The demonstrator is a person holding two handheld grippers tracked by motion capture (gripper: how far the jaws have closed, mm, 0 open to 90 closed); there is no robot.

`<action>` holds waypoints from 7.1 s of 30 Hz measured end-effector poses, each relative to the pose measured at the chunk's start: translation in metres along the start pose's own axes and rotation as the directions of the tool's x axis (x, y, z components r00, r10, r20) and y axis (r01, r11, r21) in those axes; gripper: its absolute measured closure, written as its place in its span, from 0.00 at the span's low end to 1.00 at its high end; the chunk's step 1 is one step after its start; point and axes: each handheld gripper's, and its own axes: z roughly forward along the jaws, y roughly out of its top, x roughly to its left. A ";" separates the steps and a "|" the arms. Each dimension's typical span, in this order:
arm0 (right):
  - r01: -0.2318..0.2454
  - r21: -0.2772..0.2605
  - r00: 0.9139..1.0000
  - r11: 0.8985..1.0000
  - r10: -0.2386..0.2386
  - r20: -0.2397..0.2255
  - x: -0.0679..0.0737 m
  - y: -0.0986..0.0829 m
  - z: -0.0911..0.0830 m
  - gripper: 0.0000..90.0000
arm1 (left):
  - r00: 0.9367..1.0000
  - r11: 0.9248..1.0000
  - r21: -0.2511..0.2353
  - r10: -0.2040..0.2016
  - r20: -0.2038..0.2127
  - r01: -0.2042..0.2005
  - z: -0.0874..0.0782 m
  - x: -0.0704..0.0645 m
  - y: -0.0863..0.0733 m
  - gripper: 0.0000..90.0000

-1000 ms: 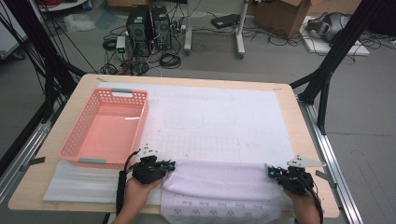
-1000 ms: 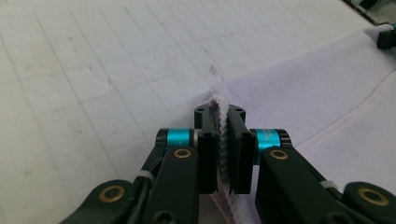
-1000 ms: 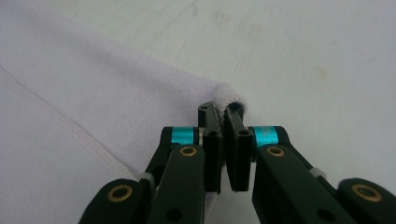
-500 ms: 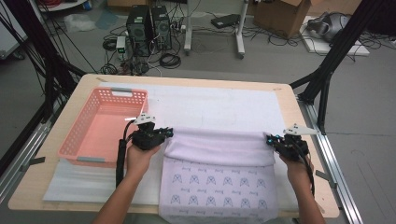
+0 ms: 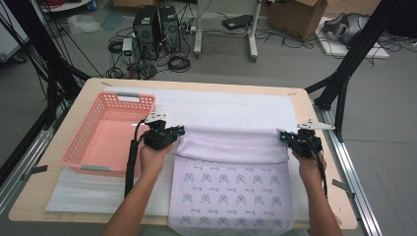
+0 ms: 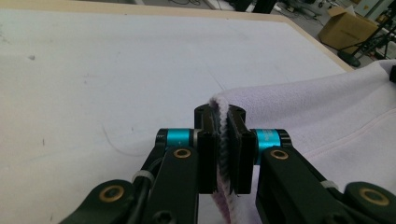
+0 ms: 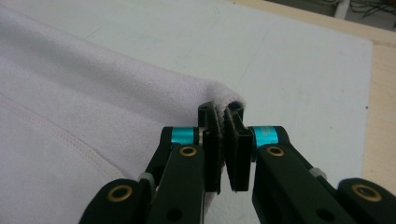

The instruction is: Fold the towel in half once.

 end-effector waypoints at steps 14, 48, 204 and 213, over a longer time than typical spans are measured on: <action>-0.043 0.019 0.998 0.999 0.042 0.050 -0.006 0.012 0.024 0.93 | 0.999 0.999 0.034 -0.014 -0.041 0.016 0.023 0.011 0.004 0.88; -0.102 0.098 0.982 0.990 0.116 -0.152 0.004 -0.051 -0.025 0.95 | 0.989 0.991 0.037 0.123 0.084 -0.127 -0.015 -0.014 -0.057 0.94; -0.111 0.058 0.994 0.992 0.111 0.001 0.006 -0.021 -0.012 0.62 | 0.994 0.996 0.043 0.073 0.077 -0.076 -0.004 -0.007 -0.035 0.62; -0.088 0.044 0.992 0.995 0.092 -0.088 0.030 -0.052 -0.054 0.63 | 0.985 0.995 0.060 0.069 0.159 -0.080 -0.031 -0.018 -0.070 0.57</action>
